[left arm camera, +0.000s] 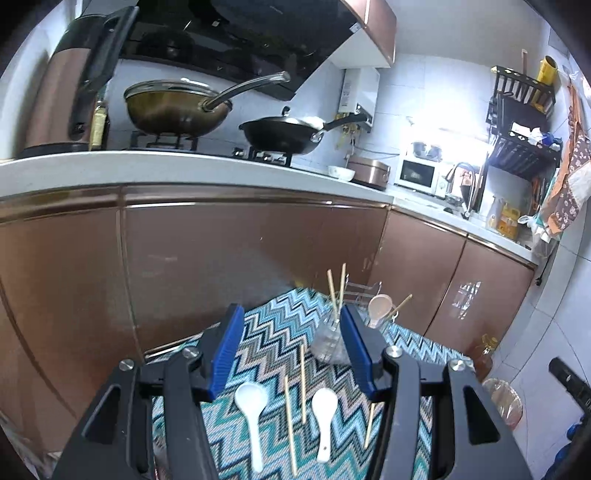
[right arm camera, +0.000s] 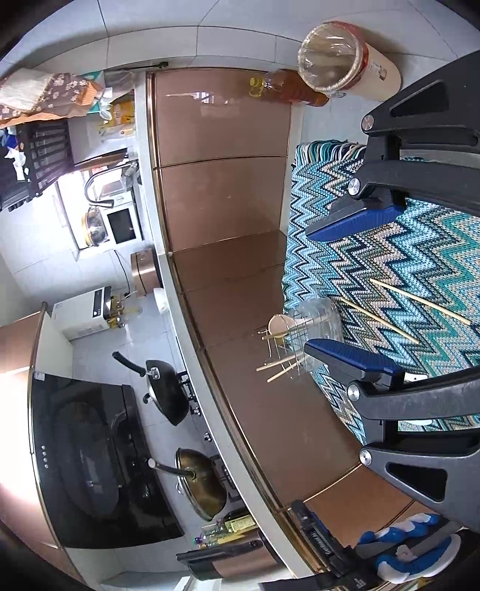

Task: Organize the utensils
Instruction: 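Grasp a chopstick with the right tool while the left tool grasps another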

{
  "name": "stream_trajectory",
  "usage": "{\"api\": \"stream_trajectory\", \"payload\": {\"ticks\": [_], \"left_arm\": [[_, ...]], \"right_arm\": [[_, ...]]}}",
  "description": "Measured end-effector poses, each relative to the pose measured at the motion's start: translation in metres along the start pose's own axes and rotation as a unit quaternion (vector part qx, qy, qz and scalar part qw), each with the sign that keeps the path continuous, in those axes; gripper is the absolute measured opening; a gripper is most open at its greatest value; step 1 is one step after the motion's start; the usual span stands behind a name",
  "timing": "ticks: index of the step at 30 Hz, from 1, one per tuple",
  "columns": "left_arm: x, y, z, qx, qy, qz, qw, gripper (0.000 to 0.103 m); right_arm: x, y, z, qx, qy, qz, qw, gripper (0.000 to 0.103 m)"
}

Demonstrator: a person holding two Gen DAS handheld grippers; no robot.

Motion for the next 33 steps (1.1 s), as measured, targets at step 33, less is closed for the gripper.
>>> {"api": "stream_trajectory", "payload": {"ticks": [33], "left_arm": [[0.140, 0.046, -0.001, 0.006, 0.112, 0.301, 0.9468, 0.049]], "right_arm": [[0.111, 0.021, 0.013, 0.047, -0.060, 0.188, 0.979, 0.042]]}}
Point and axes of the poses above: each gripper's, at about its wrist camera, not at the fingertips, and x roughly the way its jaws point, z to its left, y to its underside, the point moved 3 cm from there along x, roughly the way its jaws point, and after that the axes turned 2 degrees about -y, right-handed, at the moved point
